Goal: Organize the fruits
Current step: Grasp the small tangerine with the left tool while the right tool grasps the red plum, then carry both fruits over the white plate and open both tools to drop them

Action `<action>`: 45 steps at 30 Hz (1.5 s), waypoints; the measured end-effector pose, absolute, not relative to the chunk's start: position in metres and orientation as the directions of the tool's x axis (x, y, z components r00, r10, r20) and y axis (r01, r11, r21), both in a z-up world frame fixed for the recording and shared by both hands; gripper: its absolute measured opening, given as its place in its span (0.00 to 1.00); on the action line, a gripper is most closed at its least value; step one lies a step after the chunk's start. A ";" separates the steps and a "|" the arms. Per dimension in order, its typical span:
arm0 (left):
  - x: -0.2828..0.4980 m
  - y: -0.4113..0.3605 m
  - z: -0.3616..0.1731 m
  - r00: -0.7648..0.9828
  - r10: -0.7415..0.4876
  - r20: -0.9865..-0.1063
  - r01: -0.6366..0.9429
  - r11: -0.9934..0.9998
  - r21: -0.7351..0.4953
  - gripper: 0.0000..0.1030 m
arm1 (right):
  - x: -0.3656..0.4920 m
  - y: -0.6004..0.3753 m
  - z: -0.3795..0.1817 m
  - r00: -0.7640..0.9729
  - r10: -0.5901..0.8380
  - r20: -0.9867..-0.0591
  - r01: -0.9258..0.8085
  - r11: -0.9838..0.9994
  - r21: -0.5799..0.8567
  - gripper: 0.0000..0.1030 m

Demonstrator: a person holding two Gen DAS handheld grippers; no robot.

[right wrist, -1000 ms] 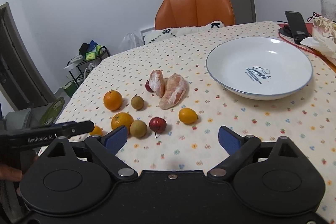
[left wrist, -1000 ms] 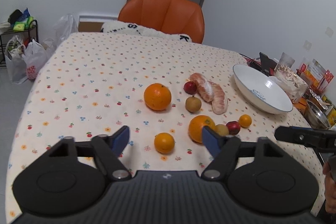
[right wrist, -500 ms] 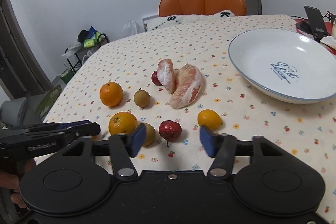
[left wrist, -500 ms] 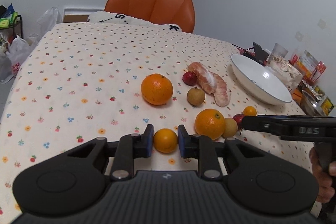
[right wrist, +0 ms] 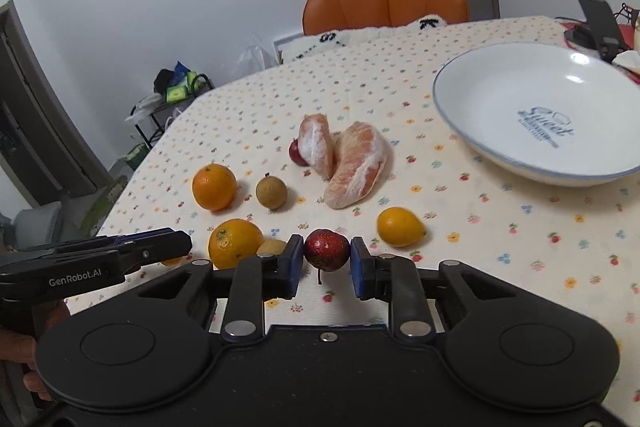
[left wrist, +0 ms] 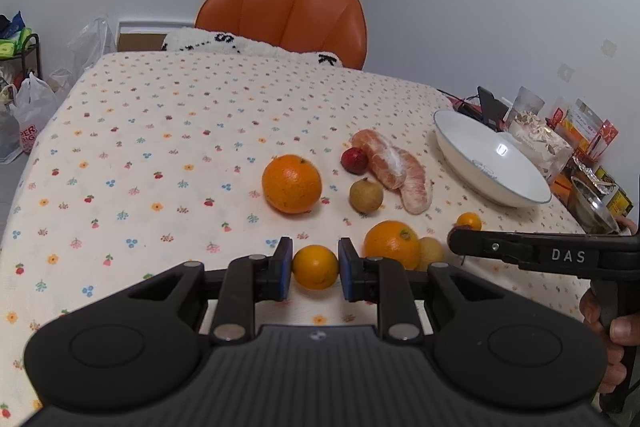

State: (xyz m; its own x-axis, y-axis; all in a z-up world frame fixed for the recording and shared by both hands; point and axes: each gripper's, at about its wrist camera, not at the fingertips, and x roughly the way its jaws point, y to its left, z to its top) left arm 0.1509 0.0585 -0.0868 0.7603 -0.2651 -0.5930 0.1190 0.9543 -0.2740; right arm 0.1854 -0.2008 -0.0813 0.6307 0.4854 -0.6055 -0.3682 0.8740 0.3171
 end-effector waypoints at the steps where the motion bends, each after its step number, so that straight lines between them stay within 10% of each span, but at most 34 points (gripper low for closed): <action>1: 0.149 0.057 -0.084 0.764 -0.258 -0.591 0.112 0.955 -0.273 0.22 | 0.184 -0.205 -0.079 0.635 0.488 -0.599 -0.369 0.873 0.320 0.23; 45: 0.165 -0.082 -0.022 0.831 -0.176 -0.527 0.086 0.978 -0.191 0.22 | 0.183 -0.338 -0.045 0.736 0.468 -0.489 -0.324 0.878 0.354 0.23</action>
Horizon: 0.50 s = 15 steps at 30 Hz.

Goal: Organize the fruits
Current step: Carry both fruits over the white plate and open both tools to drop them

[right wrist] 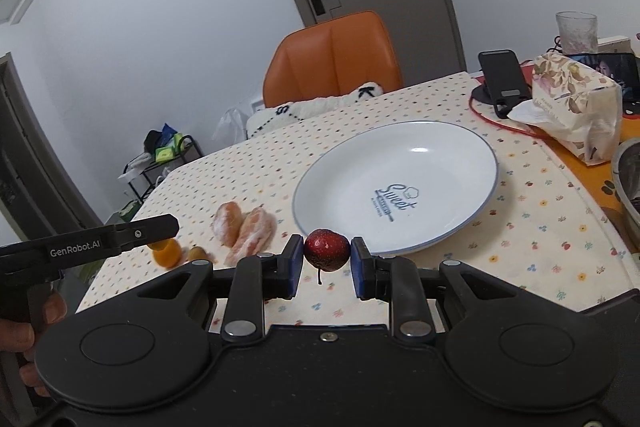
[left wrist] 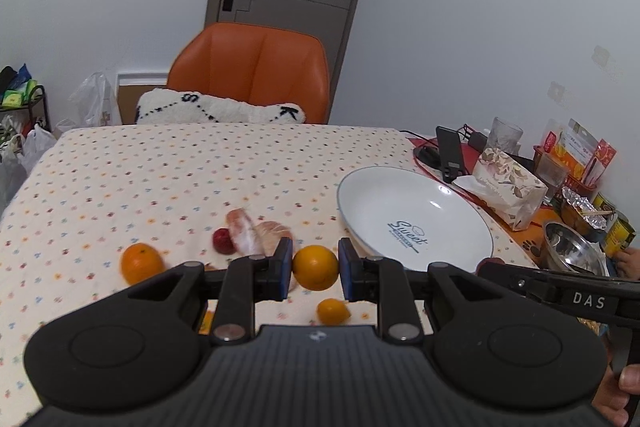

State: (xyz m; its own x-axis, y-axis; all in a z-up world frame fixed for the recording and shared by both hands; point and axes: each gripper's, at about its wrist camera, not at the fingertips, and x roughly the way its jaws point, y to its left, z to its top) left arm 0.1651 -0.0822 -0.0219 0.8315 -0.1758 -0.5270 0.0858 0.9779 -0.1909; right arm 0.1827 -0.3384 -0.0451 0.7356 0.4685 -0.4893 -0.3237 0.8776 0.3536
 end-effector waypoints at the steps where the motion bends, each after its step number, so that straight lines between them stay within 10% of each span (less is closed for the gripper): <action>1: 0.169 -0.085 -0.023 0.829 -0.180 -0.530 0.091 0.978 -0.190 0.22 | 0.185 -0.339 -0.046 0.738 0.463 -0.491 -0.318 0.880 0.353 0.23; 15: 0.223 -0.125 -0.048 0.792 -0.223 -0.568 0.147 0.973 -0.176 0.22 | 0.222 -0.354 -0.068 0.755 0.420 -0.503 -0.235 0.890 0.390 0.23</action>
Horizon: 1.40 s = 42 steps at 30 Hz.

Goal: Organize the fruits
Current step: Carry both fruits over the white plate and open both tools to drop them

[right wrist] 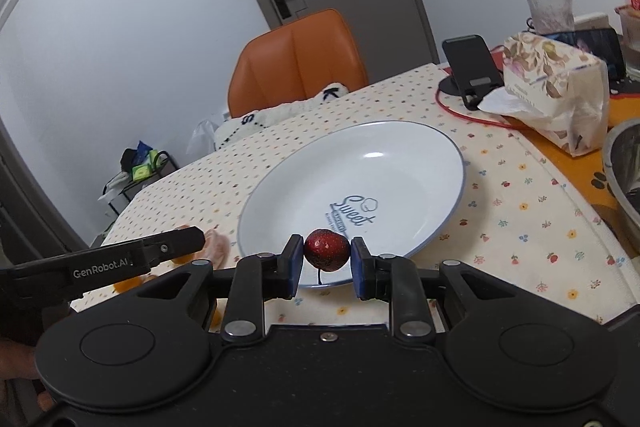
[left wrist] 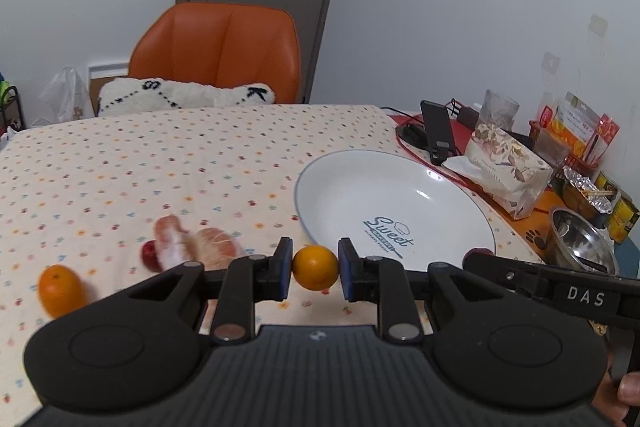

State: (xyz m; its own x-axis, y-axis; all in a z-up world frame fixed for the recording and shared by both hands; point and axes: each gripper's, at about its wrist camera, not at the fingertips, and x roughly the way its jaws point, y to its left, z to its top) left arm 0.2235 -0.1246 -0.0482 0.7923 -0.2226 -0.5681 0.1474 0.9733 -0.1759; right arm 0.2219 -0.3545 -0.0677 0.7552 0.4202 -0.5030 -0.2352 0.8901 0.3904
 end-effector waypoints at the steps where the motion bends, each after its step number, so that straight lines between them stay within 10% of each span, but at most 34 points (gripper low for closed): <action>1: 0.226 -0.127 -0.049 0.789 -0.228 -0.571 0.154 0.972 -0.176 0.22 | 0.224 -0.355 -0.069 0.756 0.417 -0.505 -0.229 0.891 0.392 0.23; 17: 0.268 -0.152 -0.057 0.762 -0.255 -0.595 0.193 0.967 -0.167 0.22 | 0.247 -0.355 -0.075 0.771 0.378 -0.512 -0.186 0.904 0.386 0.24; 26: 0.258 -0.135 -0.051 0.774 -0.191 -0.603 0.120 0.980 -0.157 0.41 | 0.243 -0.354 -0.074 0.793 0.333 -0.510 -0.146 0.917 0.372 0.32; 42: 0.203 -0.097 -0.034 0.812 -0.117 -0.571 0.056 0.991 -0.124 0.82 | 0.200 -0.340 -0.059 0.828 0.302 -0.473 -0.145 0.929 0.340 0.82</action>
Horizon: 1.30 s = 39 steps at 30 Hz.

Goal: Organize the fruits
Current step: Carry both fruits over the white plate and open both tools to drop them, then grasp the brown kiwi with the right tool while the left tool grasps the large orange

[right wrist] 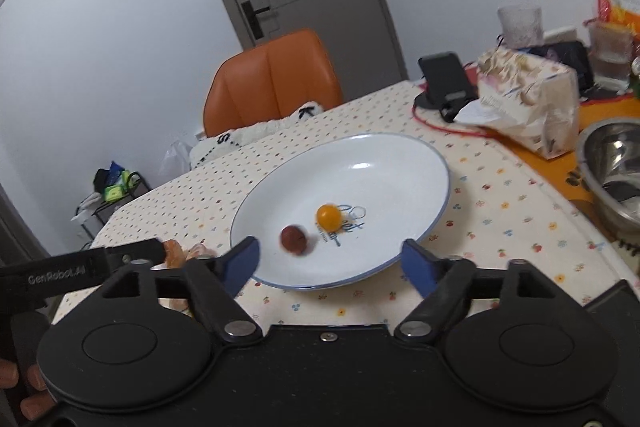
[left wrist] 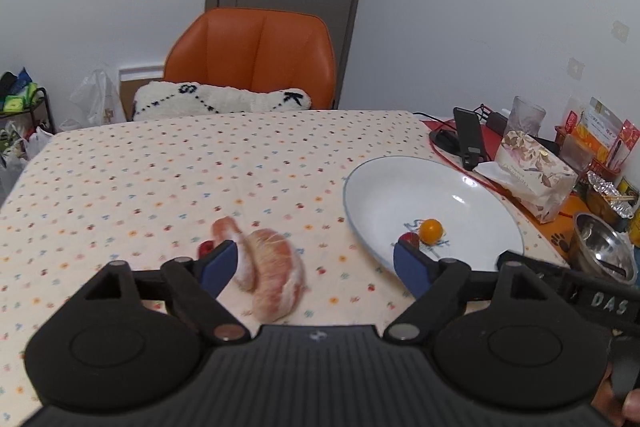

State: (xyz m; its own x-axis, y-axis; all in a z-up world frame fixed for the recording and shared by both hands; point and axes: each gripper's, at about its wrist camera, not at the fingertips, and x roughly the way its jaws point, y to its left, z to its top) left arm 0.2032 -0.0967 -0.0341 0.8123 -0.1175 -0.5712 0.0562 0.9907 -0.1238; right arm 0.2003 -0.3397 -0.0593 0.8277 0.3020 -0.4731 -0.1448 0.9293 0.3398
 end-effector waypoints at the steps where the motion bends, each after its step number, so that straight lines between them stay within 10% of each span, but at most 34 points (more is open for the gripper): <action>1: 0.200 -0.095 -0.034 0.817 -0.111 -0.566 0.052 0.991 -0.120 0.83 | 0.197 -0.339 -0.058 0.834 0.289 -0.469 -0.137 0.933 0.332 0.87; 7: 0.180 -0.078 -0.028 0.828 -0.118 -0.548 0.038 0.987 -0.155 0.87 | 0.183 -0.339 -0.052 0.852 0.286 -0.438 -0.132 0.928 0.348 1.00; 39: 0.103 -0.002 -0.028 0.848 -0.056 -0.527 -0.038 0.985 -0.166 0.87 | 0.135 -0.277 -0.052 0.790 0.416 -0.451 -0.302 0.903 0.304 1.00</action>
